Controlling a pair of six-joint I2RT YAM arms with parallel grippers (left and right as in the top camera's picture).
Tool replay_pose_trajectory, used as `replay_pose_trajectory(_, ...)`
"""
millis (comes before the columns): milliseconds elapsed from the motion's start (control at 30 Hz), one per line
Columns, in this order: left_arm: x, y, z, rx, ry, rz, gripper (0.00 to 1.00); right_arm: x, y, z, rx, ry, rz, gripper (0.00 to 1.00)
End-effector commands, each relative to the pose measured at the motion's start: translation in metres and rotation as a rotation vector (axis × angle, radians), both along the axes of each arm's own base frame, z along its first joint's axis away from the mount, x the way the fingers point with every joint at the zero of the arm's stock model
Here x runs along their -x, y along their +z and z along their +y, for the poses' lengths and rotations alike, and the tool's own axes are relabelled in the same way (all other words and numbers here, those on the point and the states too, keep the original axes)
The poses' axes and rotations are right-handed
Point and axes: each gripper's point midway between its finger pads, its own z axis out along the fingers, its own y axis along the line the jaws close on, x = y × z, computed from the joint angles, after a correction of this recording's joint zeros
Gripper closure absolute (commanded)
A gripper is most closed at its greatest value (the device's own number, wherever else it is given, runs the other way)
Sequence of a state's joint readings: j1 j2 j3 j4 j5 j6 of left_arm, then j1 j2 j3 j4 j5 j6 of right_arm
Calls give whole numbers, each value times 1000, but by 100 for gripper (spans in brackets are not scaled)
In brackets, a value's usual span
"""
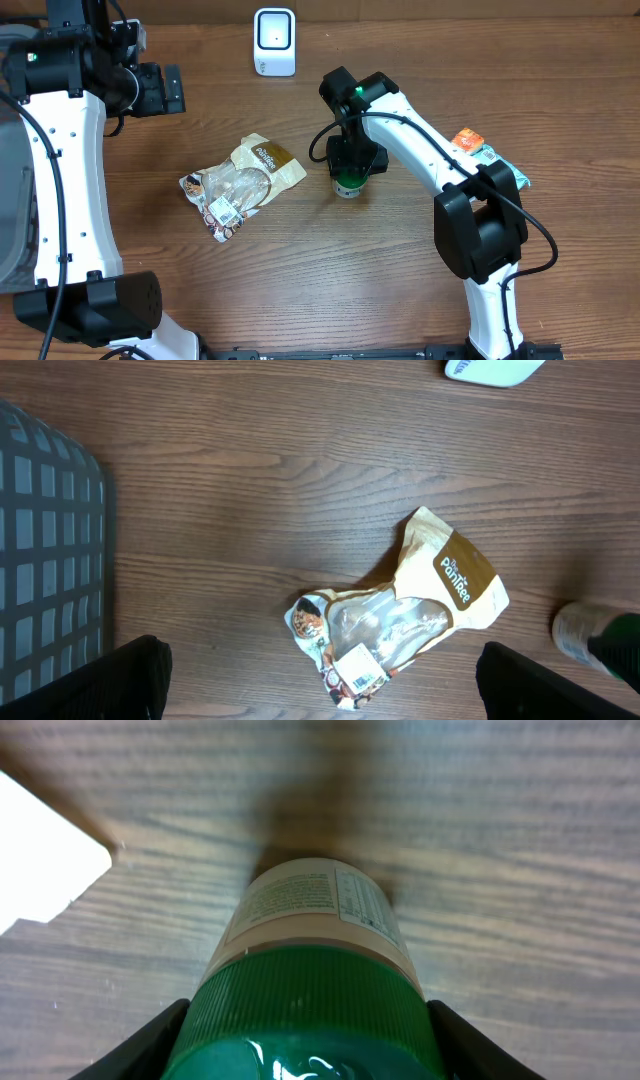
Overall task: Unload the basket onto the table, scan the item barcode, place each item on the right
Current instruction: 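Lift the jar and carry it toward the scanner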
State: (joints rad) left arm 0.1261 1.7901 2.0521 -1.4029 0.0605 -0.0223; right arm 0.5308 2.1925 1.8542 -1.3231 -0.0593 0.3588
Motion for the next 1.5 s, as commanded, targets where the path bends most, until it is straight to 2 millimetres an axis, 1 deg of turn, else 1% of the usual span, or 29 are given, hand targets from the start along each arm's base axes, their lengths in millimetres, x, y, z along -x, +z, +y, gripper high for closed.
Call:
replay_pose_trajectory(0,-1,-3,-2,1,-20,8,0,0,26,17,-111,27,-1,47)
replay_pose_trajectory(67,-1,-3,-2,1,-20,8,0,2,40,31,-206,63,20,47)
replay_pose_trajectory(100,-1,-3,-2,1,-20,8,0,4,52,41,-277,78,38,47)
replay_pose_trajectory(133,-1,-3,-2,1,-20,8,0,6,57,45,-310,88,45,47)
replay_pose_trajectory(233,-1,-3,-2,1,-20,8,0,12,92,67,-494,111,90,47)
replay_pose_trajectory(300,-1,-3,-2,1,-20,8,0,13,113,75,-588,105,108,47)
replay_pose_trajectory(467,-1,-3,-2,1,-20,8,0,9,163,82,-810,79,144,47)
replay_pose_trajectory(533,-1,-3,-2,1,-20,8,0,6,184,83,-924,68,167,48)
replay_pose_trajectory(600,-1,-3,-2,1,-20,8,0,4,200,82,-1023,56,195,47)
replay_pose_trajectory(633,-1,-3,-2,1,-20,8,0,3,211,80,-1094,57,209,47)
replay_pose_trajectory(700,-1,-3,-2,1,-20,8,0,2,224,78,-1177,77,211,48)
replay_pose_trajectory(733,-1,-3,-2,1,-20,8,0,1,234,74,-1239,79,219,48)
replay_pose_trajectory(800,-1,-3,-2,1,-20,8,0,-1,241,68,-1284,75,219,48)
replay_pose_trajectory(933,-1,-3,-2,1,-20,8,0,-8,243,52,-1295,49,202,48)
replay_pose_trajectory(1200,-1,-3,-2,1,-20,8,0,-17,248,16,-1305,8,137,47)
replay_pose_trajectory(1367,-1,-3,-2,1,-20,8,0,-19,261,1,-1311,11,73,48)
replay_pose_trajectory(1467,-1,-3,-2,1,-20,8,0,-18,263,-4,-1292,13,50,47)
